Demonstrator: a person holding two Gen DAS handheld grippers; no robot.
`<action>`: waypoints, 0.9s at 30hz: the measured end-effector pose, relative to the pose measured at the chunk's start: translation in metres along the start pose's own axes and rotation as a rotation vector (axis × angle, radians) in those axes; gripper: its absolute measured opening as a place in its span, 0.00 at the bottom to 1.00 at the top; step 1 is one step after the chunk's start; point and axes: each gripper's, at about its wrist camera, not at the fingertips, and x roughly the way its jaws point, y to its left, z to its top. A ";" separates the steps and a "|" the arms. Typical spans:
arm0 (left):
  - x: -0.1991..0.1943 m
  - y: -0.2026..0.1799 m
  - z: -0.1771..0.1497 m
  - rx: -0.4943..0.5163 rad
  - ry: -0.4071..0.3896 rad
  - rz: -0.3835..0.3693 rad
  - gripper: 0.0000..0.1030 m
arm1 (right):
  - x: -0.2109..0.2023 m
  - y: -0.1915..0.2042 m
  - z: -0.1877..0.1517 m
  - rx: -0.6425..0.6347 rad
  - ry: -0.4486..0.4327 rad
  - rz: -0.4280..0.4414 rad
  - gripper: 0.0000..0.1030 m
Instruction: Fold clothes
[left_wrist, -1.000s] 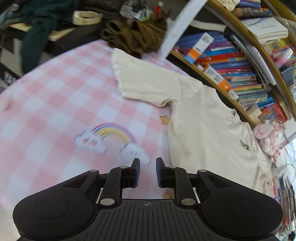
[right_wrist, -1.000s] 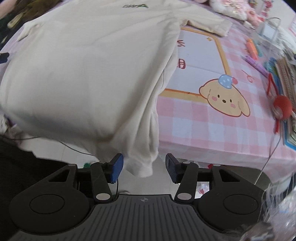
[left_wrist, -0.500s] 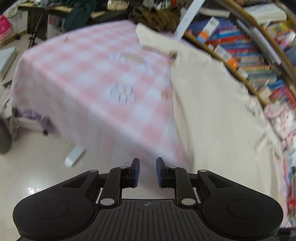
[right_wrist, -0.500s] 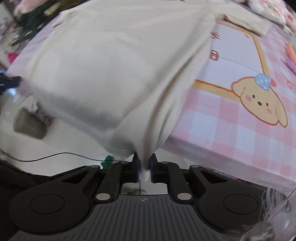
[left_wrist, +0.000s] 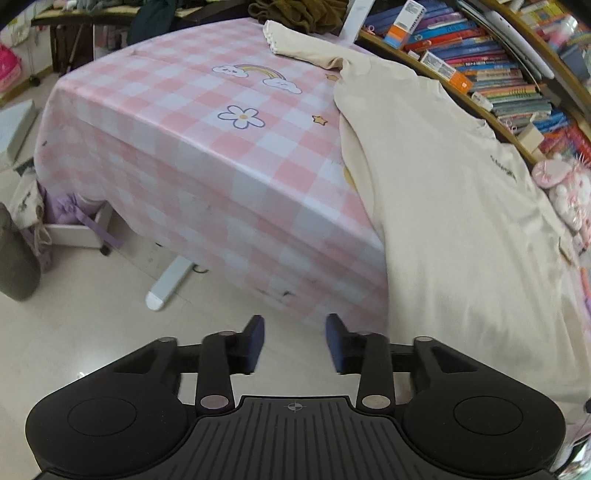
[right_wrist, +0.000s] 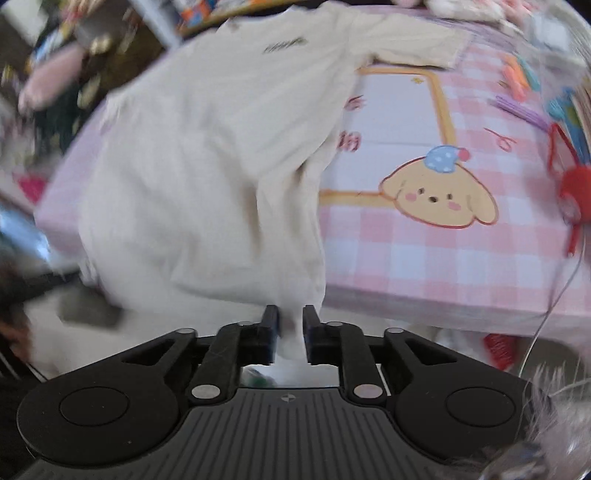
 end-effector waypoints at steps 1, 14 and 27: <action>0.001 0.000 -0.002 0.010 0.003 0.007 0.38 | 0.003 0.005 -0.002 -0.033 0.008 -0.016 0.28; 0.035 -0.040 0.004 0.081 -0.075 -0.187 0.50 | 0.040 0.037 0.027 -0.285 -0.031 -0.267 0.29; -0.023 -0.121 0.063 0.130 -0.257 -0.288 0.18 | 0.047 0.016 0.032 -0.141 -0.054 -0.181 0.19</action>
